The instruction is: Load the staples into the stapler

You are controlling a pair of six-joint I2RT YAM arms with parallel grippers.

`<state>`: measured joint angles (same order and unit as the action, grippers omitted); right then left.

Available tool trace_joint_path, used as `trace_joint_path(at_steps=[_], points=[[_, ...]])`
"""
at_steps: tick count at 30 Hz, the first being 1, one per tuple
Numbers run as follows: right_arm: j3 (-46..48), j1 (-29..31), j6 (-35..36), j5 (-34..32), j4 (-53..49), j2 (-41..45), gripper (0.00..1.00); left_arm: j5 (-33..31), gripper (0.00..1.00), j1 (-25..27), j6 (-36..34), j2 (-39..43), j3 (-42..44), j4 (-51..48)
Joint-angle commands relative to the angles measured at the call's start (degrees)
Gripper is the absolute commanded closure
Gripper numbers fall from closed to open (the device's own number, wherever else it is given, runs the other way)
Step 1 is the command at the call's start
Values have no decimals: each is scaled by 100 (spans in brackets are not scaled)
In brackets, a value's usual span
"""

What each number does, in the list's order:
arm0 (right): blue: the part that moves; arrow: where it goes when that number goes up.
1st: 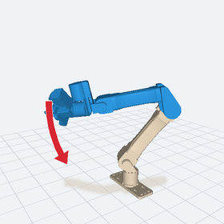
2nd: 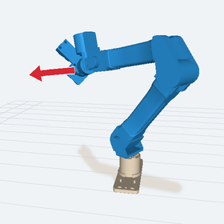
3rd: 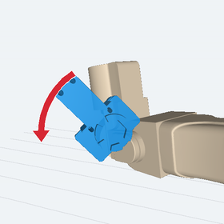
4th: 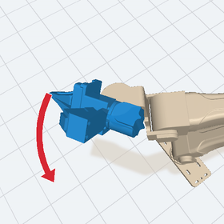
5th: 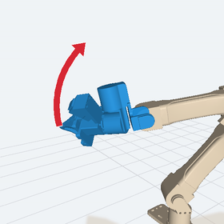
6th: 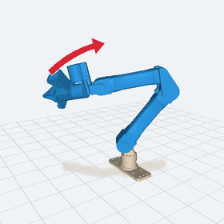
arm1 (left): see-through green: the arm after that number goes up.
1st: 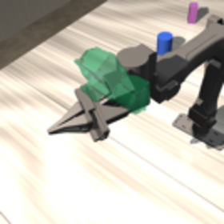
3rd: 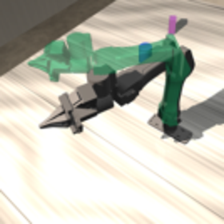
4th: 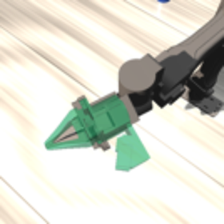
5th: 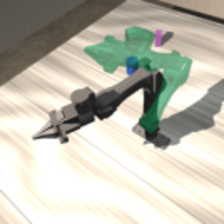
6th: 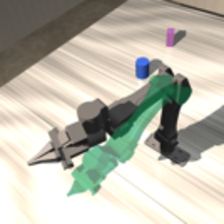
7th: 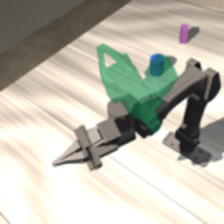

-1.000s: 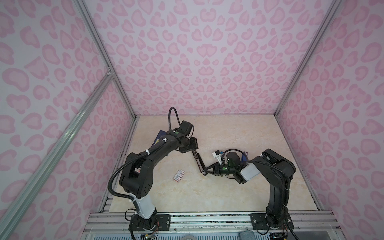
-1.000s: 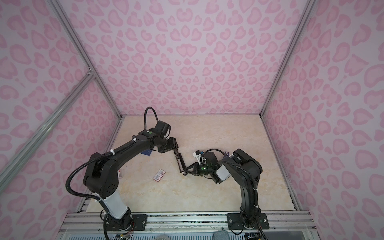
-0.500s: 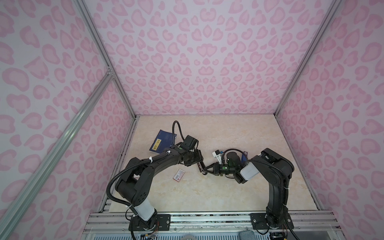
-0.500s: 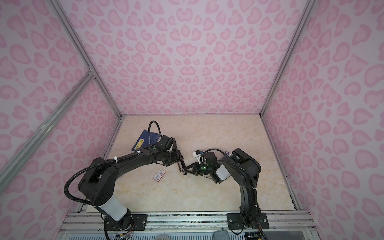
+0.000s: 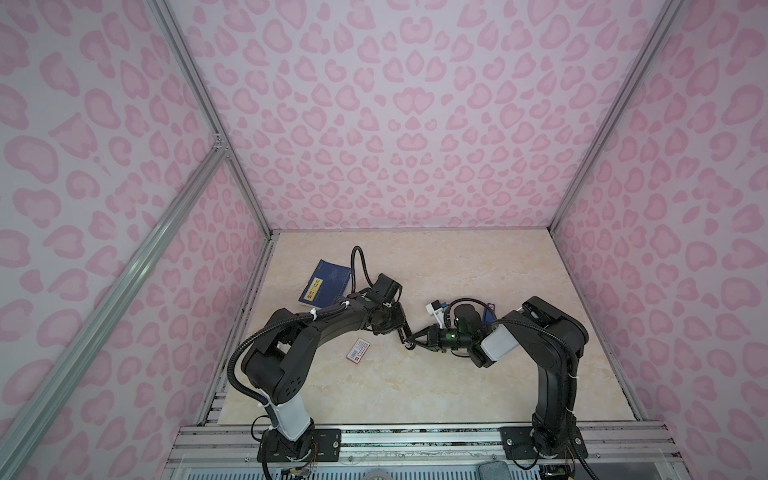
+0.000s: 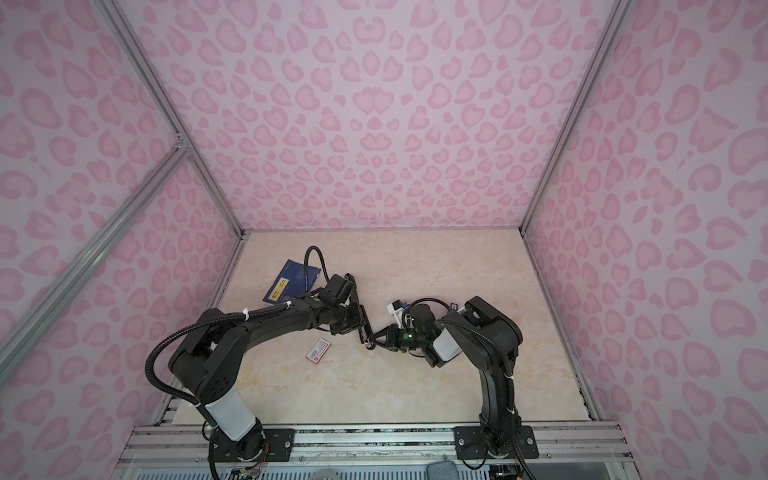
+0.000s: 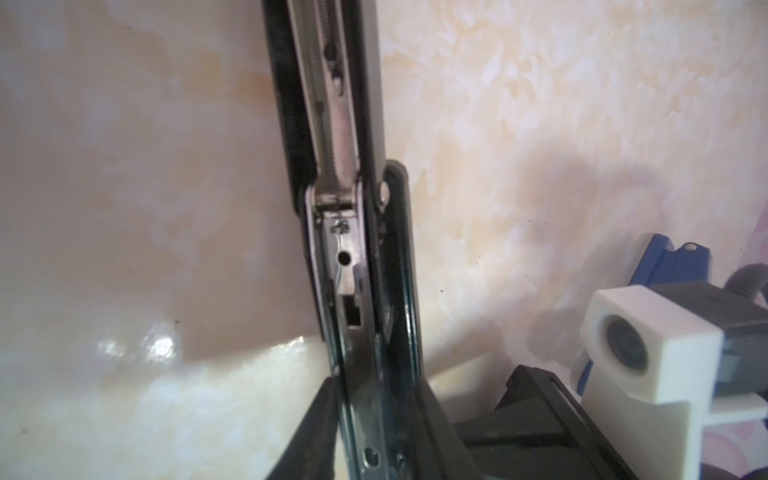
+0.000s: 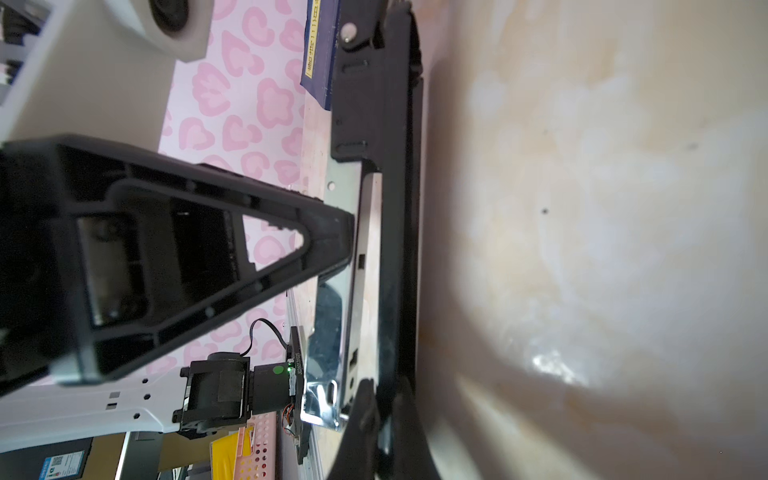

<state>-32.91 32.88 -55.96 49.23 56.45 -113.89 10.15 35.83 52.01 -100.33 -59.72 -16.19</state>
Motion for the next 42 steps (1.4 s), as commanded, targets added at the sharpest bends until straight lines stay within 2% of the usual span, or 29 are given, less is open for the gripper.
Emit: trace_joint_path(at_steps=[1,5,13,19,24,34,42], points=[[52,7,147,-309,-275,-72,100,104,72,29,41,-80,-30,325],[56,3,140,-309,-266,-72,100,120,69,38,37,-212,-125,326],[130,-45,130,-370,-253,-23,98,41,96,44,-84,-276,-230,245],[250,-148,159,-505,-356,252,79,-213,96,46,-405,-306,-520,-220],[336,-175,290,-632,-622,604,72,-661,96,38,-926,-522,-1100,-1019],[348,-175,836,-954,-1717,1474,70,-1684,96,-106,-1807,-1031,-2283,-2321],[208,-173,1481,-1382,-3144,2422,69,-2066,96,-440,-2356,-1561,-2965,-2854]])
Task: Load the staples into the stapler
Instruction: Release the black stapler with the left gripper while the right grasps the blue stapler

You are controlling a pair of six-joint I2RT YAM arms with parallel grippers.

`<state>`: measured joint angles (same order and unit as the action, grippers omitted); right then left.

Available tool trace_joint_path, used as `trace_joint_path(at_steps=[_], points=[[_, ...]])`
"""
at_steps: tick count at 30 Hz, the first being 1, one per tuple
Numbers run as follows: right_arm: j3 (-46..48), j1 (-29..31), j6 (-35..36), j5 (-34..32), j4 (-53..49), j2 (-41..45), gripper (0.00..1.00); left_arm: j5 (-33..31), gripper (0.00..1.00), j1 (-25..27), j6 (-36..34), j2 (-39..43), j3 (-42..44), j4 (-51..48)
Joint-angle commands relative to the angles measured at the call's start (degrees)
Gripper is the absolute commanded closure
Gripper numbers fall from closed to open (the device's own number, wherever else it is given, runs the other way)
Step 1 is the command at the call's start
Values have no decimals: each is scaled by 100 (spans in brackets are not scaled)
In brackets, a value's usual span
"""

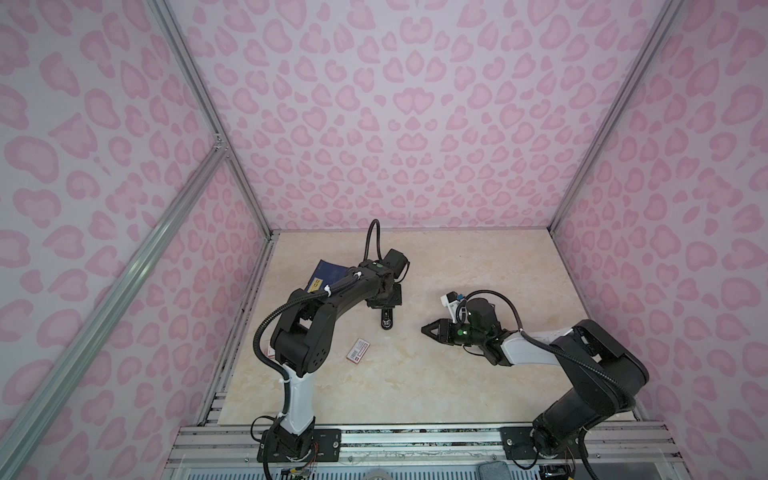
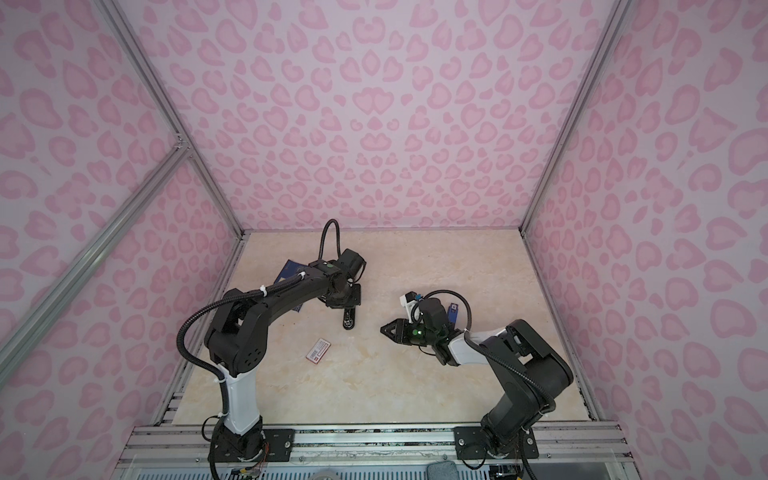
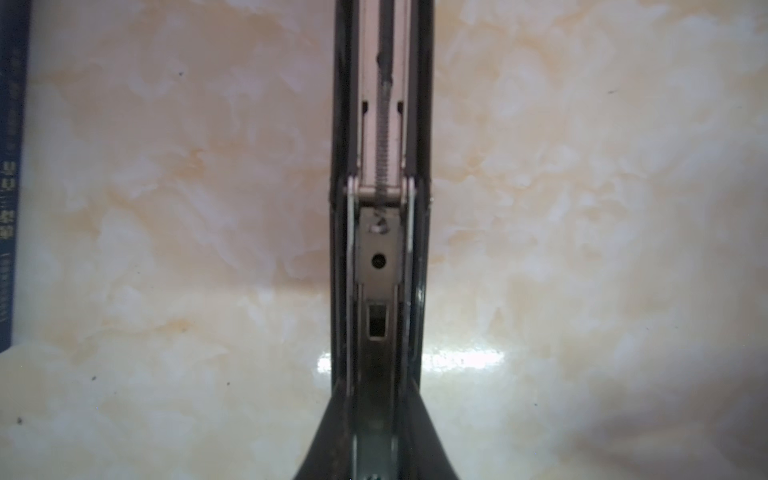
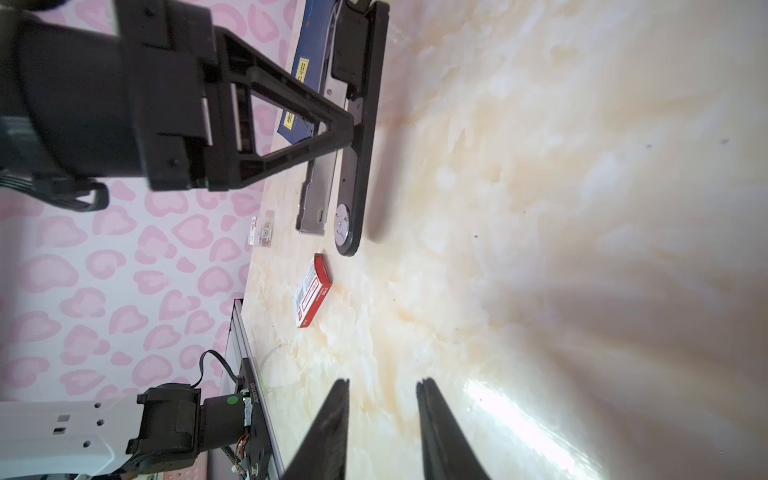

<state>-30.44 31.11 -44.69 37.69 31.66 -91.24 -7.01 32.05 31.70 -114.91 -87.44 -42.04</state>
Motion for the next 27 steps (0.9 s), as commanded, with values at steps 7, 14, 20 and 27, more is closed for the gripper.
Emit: trace_joint_path(at_steps=[7,14,20,27], points=[[-190,-24,885,-724,-1847,873,67,-542,97,-232,-655,-449,-567,-485],[-245,-132,1151,-1157,-2591,1350,64,-653,92,-311,-841,-634,-735,-552],[-242,-246,1313,-1615,-3023,1783,57,-618,55,-323,-870,-573,-662,-533],[-438,-739,1625,-2279,-4112,2559,49,-488,47,-314,-755,-13,-376,-494]])
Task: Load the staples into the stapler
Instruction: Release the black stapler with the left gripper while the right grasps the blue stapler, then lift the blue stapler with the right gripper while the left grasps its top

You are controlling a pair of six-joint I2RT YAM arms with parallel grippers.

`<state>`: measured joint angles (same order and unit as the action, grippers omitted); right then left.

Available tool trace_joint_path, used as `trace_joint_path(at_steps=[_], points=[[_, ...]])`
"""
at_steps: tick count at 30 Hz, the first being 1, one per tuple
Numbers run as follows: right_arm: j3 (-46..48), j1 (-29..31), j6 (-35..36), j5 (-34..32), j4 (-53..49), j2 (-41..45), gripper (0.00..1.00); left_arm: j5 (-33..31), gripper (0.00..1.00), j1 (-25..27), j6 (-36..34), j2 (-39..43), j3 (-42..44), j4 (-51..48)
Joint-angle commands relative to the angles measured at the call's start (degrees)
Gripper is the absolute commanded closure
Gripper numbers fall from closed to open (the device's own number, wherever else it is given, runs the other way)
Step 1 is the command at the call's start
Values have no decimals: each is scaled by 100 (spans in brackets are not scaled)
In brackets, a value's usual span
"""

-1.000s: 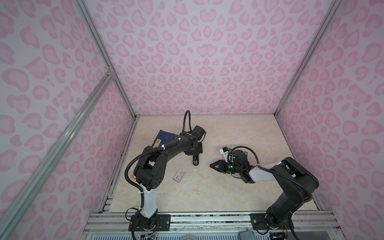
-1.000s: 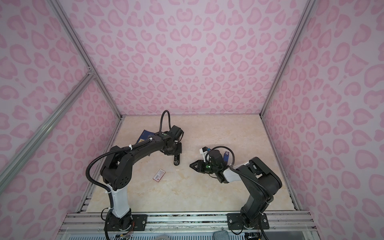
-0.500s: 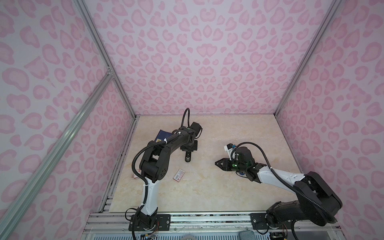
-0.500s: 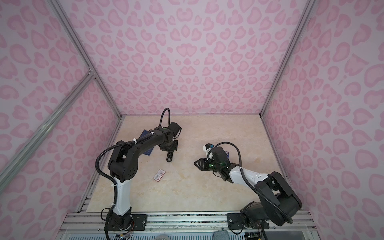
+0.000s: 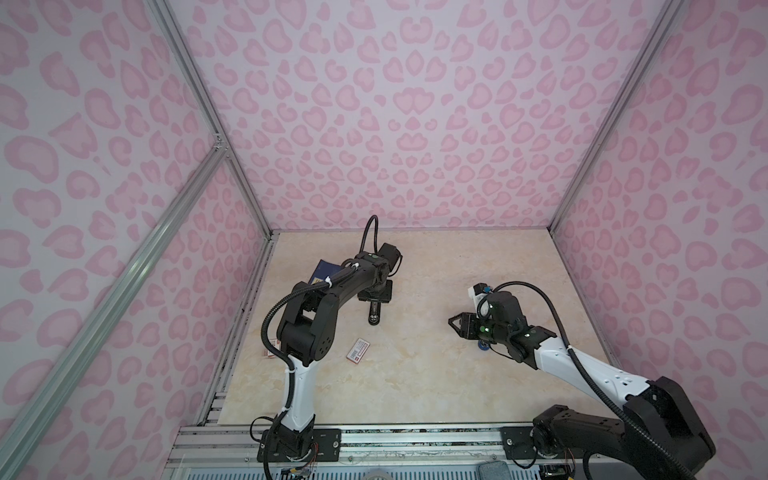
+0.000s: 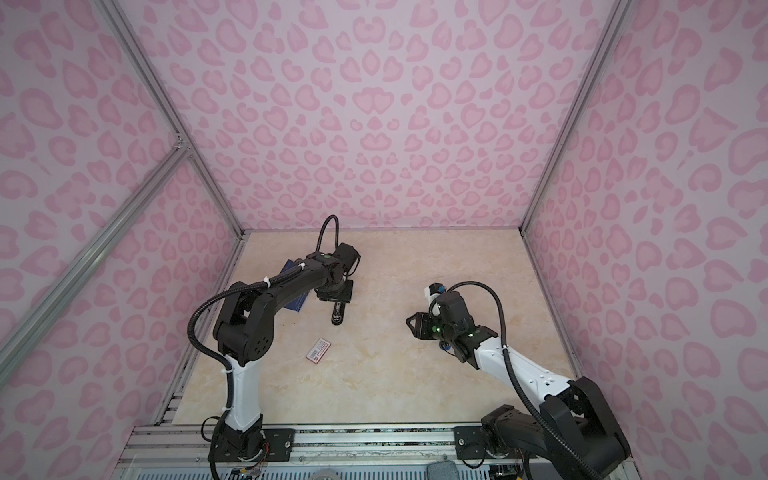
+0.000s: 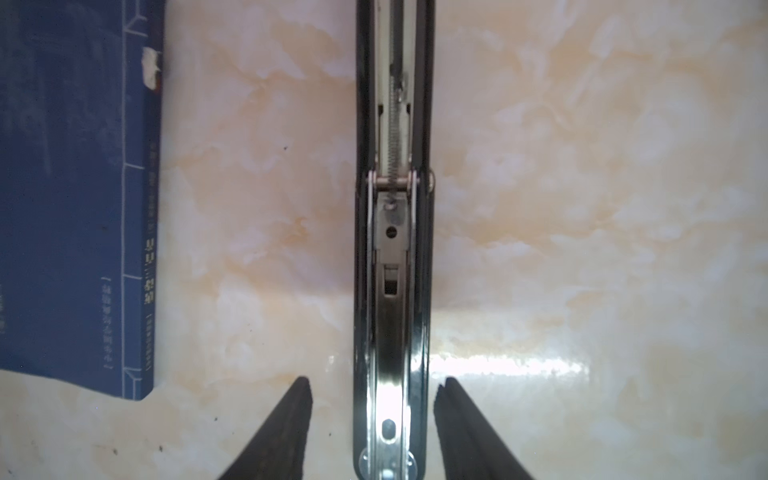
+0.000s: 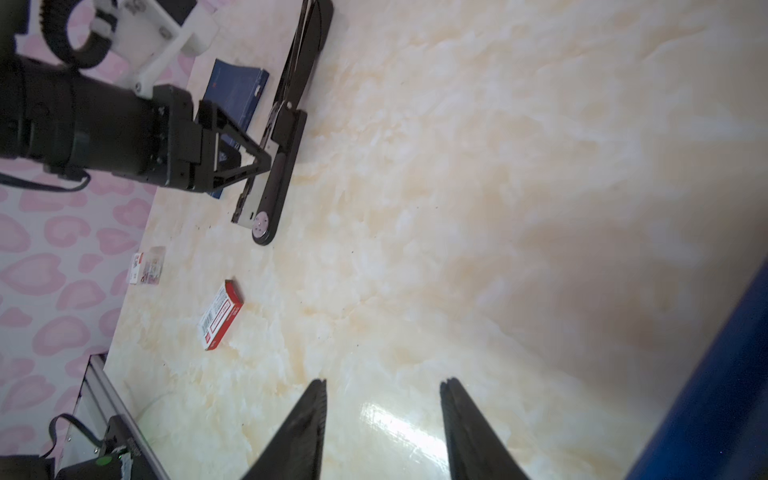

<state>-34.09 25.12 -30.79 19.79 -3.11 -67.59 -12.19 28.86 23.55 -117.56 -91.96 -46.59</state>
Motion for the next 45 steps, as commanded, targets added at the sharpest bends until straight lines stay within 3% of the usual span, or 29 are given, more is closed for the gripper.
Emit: trace_joint_path(at_steps=[1,8,12,16,22,33,36,40,45], points=[[-125,-245,290,-626,-875,312,47,56,46,15,91,421,189,12],[-344,-948,391,-1761,-2129,688,34,445,45,269,407,1442,1008,548],[-295,-1300,386,-1584,-2126,426,30,652,45,563,761,1848,1452,937],[-301,-1300,346,-1391,-1884,10,28,787,45,857,1113,2073,2078,1325],[-546,-1286,344,-1148,-1694,-752,29,838,45,1098,1316,2043,2370,1458],[-1067,-607,189,-1052,-1375,-1909,63,756,45,1157,1380,2105,2563,1550],[-1241,-328,91,-1043,-1333,-2064,68,728,46,1157,1371,2147,2601,1544],[-1559,69,-21,-1088,-1331,-2343,72,708,46,1157,1388,2169,2641,1547],[-1998,608,-264,-989,-1209,-2769,68,689,46,1157,1448,2277,2680,1539]])
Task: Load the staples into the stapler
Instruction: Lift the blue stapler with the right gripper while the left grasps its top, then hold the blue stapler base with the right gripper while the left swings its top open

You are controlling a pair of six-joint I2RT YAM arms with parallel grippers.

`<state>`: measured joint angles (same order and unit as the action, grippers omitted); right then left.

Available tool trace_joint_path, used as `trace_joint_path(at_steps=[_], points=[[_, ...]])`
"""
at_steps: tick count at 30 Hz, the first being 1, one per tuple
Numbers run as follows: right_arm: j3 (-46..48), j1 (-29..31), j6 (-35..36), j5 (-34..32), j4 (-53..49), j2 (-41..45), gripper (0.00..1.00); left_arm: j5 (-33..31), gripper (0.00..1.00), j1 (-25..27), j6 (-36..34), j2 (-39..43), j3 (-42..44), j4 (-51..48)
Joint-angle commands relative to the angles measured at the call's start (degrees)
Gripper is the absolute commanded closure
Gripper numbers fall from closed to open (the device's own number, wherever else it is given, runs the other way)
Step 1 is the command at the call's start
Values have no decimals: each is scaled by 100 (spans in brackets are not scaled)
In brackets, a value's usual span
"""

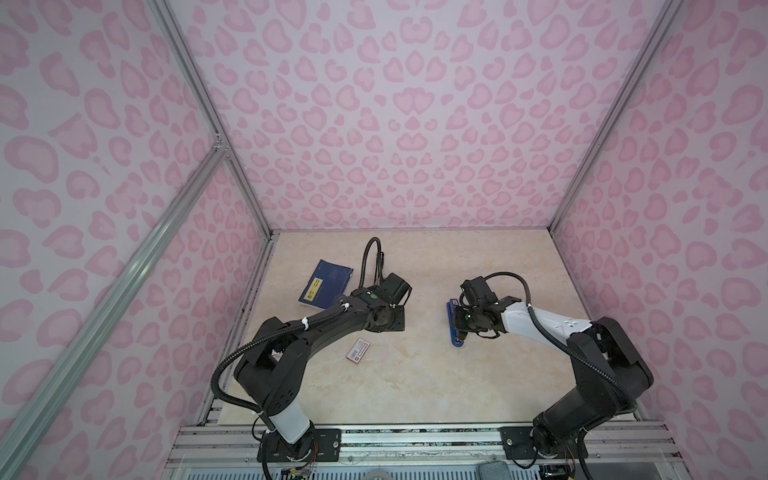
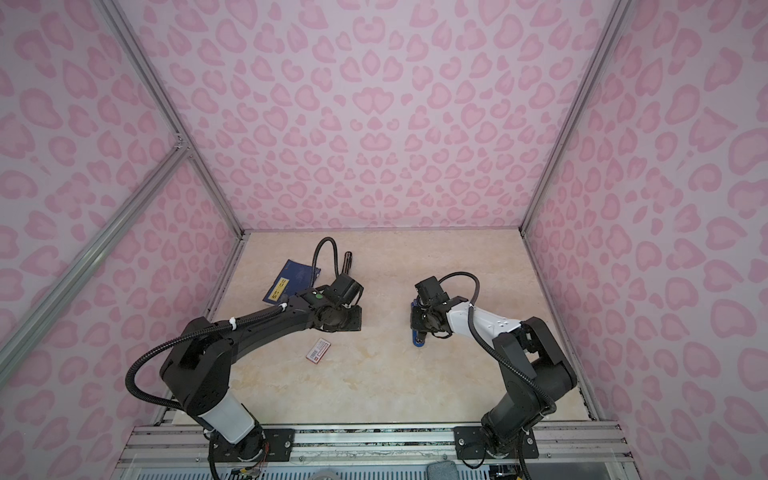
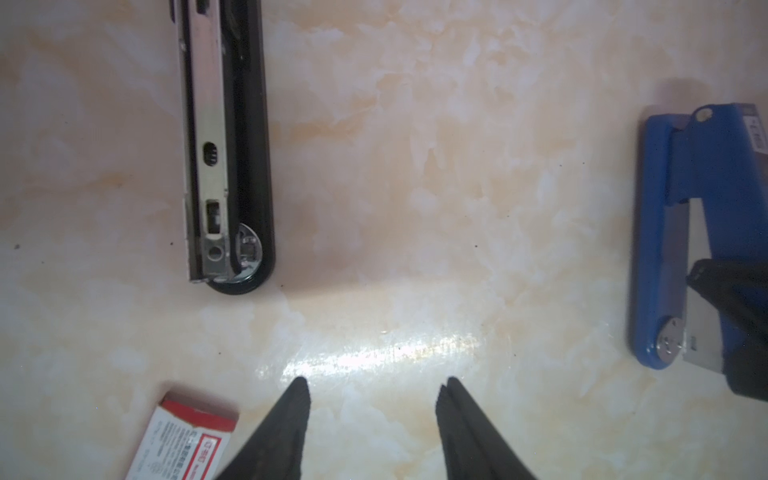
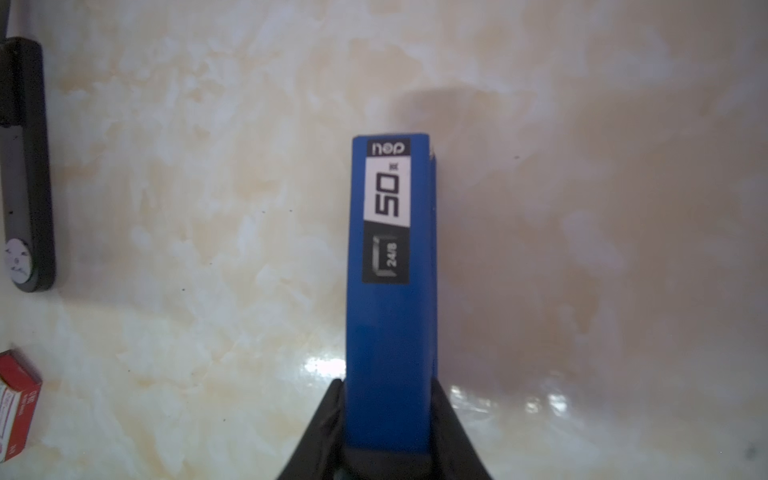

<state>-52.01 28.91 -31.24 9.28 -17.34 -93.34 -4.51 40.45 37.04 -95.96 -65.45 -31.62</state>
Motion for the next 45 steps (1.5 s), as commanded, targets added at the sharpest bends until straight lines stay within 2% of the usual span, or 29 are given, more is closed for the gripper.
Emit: trace_joint_path(at_steps=[1,5,9,18,23,30,34,45], points=[[-300,327,-247,72,226,-287,67,-76,46,-2,103,138,41,39],[-682,640,-357,217,275,-709,64,-132,46,-2,102,207,50,-25],[-897,864,-448,457,374,-914,54,-160,45,-4,128,270,76,-64],[-358,891,-548,1117,962,-407,56,53,45,3,166,386,-27,-86],[192,609,-502,1049,1116,157,56,385,44,137,161,226,-179,4],[1032,16,-486,957,1224,943,52,635,41,588,246,-363,-688,-70],[1389,-257,-514,1080,1318,1089,52,643,40,774,311,-734,-992,-169],[1732,-289,-721,1256,1707,1047,53,323,41,965,421,-1511,-1698,-699]])
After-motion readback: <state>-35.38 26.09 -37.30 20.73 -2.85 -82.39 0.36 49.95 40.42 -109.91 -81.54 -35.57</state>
